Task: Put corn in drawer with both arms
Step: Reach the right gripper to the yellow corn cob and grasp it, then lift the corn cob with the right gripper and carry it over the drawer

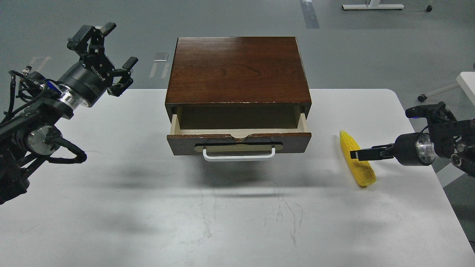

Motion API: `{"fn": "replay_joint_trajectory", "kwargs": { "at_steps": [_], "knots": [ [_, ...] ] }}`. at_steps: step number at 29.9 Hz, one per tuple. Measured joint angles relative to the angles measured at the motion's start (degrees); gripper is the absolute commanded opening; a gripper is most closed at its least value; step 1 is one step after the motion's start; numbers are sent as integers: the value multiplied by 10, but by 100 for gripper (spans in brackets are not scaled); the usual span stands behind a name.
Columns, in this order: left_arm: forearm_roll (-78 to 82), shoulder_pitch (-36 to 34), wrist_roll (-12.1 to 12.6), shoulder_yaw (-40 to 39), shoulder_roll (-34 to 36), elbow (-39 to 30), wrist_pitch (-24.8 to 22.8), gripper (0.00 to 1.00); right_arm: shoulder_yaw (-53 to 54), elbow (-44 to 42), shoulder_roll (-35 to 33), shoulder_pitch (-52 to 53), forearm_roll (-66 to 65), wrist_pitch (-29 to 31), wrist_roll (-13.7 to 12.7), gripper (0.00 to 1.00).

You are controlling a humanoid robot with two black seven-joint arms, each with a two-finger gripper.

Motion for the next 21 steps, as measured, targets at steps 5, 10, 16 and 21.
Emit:
{"fn": "replay_joint_trajectory", "kwargs": {
  "at_steps": [5, 10, 16, 21],
  "knots": [
    [0, 0, 0, 0, 2, 0, -3, 99, -19, -10, 11, -2, 0, 0, 0, 41],
    [0, 0, 0, 0, 2, 0, -4, 99, -24, -12, 14, -7, 1, 0, 0, 8],
    [0, 0, 0, 0, 1, 0, -4, 99, -24, -9, 10, -12, 1, -1, 0, 0],
    [0, 0, 0, 0, 1, 0, -4, 99, -14, 23, -34, 39, 3, -6, 0, 0]
  ]
}}
